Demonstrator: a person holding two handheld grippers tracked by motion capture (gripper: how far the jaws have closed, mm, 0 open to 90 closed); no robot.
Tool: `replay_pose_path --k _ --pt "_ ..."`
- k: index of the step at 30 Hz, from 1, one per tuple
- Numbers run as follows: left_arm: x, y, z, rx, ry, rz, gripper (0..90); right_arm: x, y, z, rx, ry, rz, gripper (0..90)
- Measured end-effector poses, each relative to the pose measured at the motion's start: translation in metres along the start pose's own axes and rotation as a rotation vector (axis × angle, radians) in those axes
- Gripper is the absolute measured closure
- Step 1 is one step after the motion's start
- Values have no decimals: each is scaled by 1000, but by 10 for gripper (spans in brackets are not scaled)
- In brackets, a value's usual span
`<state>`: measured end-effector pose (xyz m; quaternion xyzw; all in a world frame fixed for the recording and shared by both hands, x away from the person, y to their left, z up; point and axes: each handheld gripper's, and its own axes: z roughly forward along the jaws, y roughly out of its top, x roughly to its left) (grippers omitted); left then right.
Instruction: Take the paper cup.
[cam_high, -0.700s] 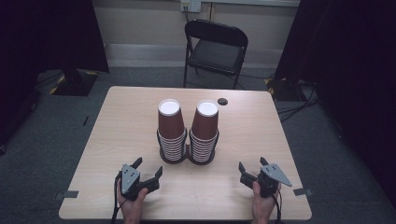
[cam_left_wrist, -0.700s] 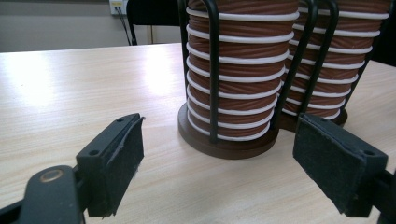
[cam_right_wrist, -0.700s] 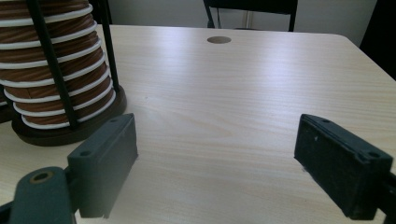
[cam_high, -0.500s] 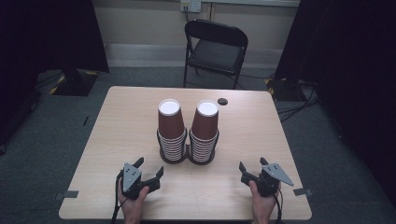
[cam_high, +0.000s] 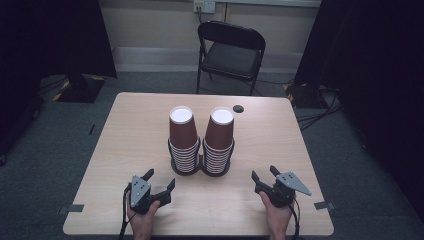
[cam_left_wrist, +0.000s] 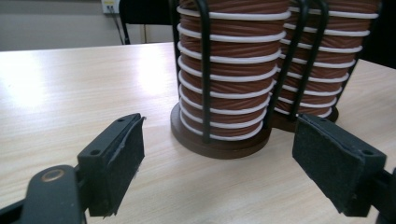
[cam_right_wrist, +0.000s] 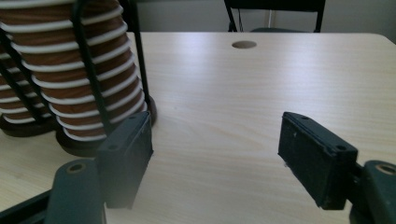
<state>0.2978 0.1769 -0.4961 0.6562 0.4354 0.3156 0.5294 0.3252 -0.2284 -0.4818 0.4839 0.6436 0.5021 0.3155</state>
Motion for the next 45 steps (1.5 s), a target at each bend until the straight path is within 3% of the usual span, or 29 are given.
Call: replay_pose_path --k 8,9,14,16,27,29,34,36,39,45 --pt "0 0 1 8 -12 11 163 16 18 -4 -64 65 -23 247" --pt "0 0 1 9 -14 11 162 21 22 -3 -64 82 -33 214" --pt "0 0 0 6 -16 11 161 28 28 -1 -86 91 -59 200" --pt "-1 0 1 8 -16 16 160 33 35 -2 -118 110 -59 203" --pt "-1 0 -1 -1 -18 27 161 43 67 1 -173 179 -102 240" --pt "-2 0 0 4 -32 21 162 46 74 2 -173 175 -126 240" --pt "-1 0 -1 -8 -55 31 165 47 84 3 -208 202 -129 247" --pt "-1 0 -1 -6 -60 28 165 47 88 3 -208 187 -138 253" --pt "-1 0 -1 -3 -62 25 169 48 101 5 -184 223 -118 199" --pt "0 0 -1 -6 -50 18 168 51 115 10 -184 255 -127 133"
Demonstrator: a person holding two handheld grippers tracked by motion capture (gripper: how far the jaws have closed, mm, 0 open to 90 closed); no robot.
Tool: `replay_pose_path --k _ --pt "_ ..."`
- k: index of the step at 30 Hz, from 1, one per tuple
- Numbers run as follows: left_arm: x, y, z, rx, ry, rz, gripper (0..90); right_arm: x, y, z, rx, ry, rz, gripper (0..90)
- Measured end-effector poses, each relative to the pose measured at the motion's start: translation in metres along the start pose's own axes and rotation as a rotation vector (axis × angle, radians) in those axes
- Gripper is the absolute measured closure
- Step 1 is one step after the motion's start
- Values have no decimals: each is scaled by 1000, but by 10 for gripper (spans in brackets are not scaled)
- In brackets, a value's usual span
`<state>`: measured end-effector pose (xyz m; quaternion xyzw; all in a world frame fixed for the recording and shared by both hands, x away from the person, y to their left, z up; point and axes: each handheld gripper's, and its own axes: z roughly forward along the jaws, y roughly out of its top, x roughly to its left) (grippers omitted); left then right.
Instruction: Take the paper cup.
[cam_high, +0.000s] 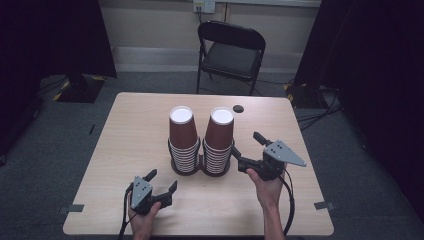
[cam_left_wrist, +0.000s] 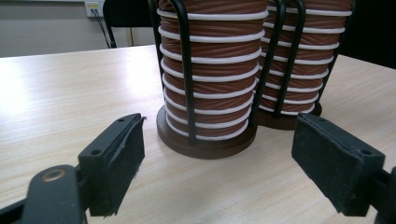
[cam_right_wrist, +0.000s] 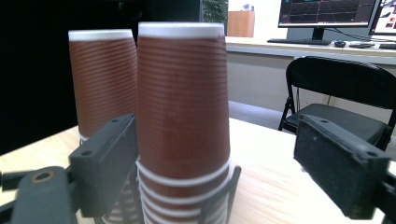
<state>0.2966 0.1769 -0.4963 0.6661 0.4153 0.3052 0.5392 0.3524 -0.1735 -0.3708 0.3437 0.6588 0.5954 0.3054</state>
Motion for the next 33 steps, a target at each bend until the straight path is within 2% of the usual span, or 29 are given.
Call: replay_pose_path --k 2,6,7,14,18,19,21,23,29,33 --pt "1 0 0 -7 -5 -11 169 1 6 5 -1 21 10 133" --pt "0 0 0 -4 -4 -8 170 1 13 11 -4 29 12 133" --pt "0 0 0 2 -16 -10 174 1 17 15 0 50 7 151" --pt "1 0 0 1 -16 -8 174 0 31 27 -6 51 3 133" --pt "0 0 0 -4 -9 -9 174 1 37 36 -11 68 26 134" --pt "-1 0 0 -4 -9 -9 174 2 39 39 -12 73 18 134" --pt "0 0 -1 -5 -10 -3 174 4 42 49 11 83 7 134" --pt "-1 0 -1 -5 -9 0 174 5 43 53 12 83 0 134" --pt "0 0 -1 -10 -11 -3 185 4 41 69 42 110 25 137" --pt "0 0 -1 -10 -9 0 185 7 38 79 74 110 5 137"
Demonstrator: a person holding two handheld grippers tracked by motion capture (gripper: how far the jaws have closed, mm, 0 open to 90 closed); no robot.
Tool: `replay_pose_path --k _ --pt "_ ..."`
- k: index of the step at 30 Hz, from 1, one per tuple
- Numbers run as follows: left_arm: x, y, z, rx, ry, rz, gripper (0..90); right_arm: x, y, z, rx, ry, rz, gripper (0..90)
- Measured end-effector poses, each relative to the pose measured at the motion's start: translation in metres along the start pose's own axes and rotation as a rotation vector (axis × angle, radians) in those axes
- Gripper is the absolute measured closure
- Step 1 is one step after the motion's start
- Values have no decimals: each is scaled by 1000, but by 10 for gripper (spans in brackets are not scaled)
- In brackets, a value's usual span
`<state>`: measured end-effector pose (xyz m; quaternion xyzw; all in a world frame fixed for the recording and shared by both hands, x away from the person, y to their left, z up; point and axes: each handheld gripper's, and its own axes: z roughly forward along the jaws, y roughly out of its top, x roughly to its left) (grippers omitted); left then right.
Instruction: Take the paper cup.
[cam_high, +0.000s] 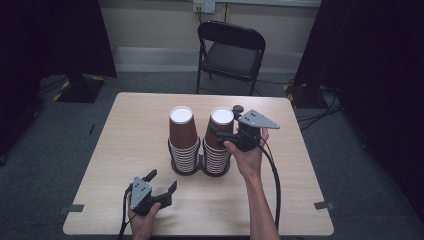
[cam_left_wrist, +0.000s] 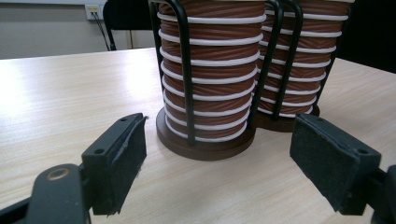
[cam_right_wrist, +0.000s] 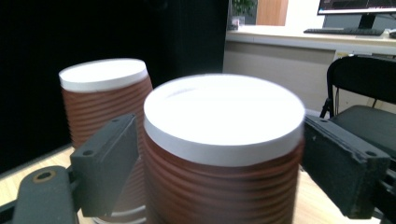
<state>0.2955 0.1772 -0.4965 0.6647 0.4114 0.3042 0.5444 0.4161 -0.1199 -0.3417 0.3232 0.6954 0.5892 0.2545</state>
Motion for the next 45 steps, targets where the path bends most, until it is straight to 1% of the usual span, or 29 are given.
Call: replay_pose_path --k 1,3,5,7,9,10,12,13,18,20,22,28,30,31,36,37,39,41,43,45 --pt "0 0 0 -1 2 -2 185 -2 -2 6 15 15 13 135" --pt "0 0 0 -1 6 -4 185 -2 -4 7 22 22 15 135" --pt "0 0 0 -1 0 -12 186 -3 -7 13 40 25 11 133" --pt "0 0 0 0 1 -12 186 -3 -7 14 38 26 13 132" --pt "0 0 0 0 -1 -1 186 -3 -9 16 40 18 15 132" --pt "0 0 0 -1 1 -2 186 -4 -11 19 54 18 15 131" --pt "0 0 0 0 3 -3 186 -4 -12 19 61 19 21 132" --pt "0 0 0 0 3 -11 186 -4 -14 20 73 19 26 132" --pt "0 0 0 2 3 -3 186 -5 -20 20 77 14 35 125" --pt "0 0 0 2 3 -4 186 -5 -24 22 102 11 34 124" --pt "0 0 0 2 4 -2 186 -6 -26 22 110 14 25 128" --pt "-1 0 1 6 7 3 186 -5 -27 23 110 19 25 125" --pt "-1 0 0 3 4 5 186 -6 -27 23 112 24 35 131" --pt "-1 0 0 3 0 5 186 -7 -27 23 103 28 46 136" --pt "-1 0 0 1 0 4 186 -8 -25 23 108 33 52 140" --pt "-1 0 0 1 1 3 186 -8 -25 23 105 33 50 141" --pt "-1 0 0 1 3 6 186 -7 -19 19 77 27 47 141" --pt "-1 0 0 0 1 3 186 -7 -17 18 71 26 46 141" --pt "-1 0 1 8 0 8 174 -8 -11 16 54 36 55 141" --pt "-1 0 1 11 -3 12 172 -8 -9 15 51 35 53 142"
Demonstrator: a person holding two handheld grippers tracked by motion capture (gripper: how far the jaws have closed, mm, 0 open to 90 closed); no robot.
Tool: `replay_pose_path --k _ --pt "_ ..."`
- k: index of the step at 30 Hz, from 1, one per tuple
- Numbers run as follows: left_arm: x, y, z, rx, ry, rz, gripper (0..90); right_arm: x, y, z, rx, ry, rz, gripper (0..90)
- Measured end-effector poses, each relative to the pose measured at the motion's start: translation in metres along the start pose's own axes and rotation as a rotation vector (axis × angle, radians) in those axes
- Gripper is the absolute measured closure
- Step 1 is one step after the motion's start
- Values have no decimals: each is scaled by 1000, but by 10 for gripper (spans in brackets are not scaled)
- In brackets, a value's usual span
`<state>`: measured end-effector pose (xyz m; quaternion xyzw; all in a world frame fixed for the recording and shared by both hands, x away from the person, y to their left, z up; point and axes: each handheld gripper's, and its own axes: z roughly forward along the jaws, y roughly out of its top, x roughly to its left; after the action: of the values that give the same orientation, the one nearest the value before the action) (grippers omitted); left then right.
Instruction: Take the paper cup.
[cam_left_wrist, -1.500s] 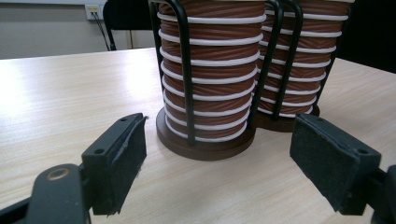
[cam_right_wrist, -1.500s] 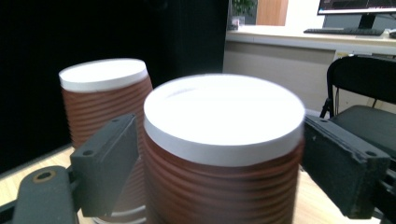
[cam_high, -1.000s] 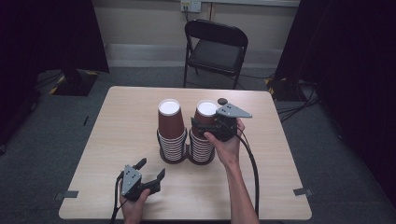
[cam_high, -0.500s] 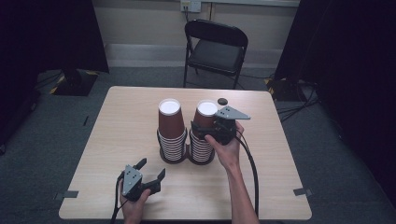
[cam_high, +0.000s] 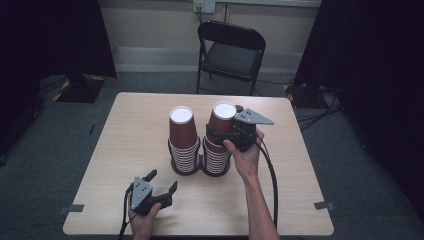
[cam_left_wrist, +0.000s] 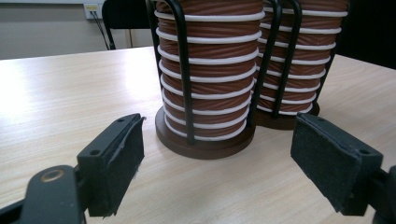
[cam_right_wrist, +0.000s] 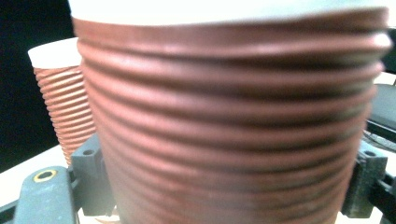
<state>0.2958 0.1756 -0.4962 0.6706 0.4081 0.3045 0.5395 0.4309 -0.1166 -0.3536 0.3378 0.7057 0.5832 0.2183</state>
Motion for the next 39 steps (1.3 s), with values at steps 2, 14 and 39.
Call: replay_pose_path --k 2,14,39 --pt "0 0 0 2 2 3 172 1 2 -1 -6 8 5 142" --pt "0 0 -1 -7 5 -7 180 3 10 -5 -32 12 13 144" --pt "0 1 1 13 15 -11 160 3 43 -26 -127 27 35 143"
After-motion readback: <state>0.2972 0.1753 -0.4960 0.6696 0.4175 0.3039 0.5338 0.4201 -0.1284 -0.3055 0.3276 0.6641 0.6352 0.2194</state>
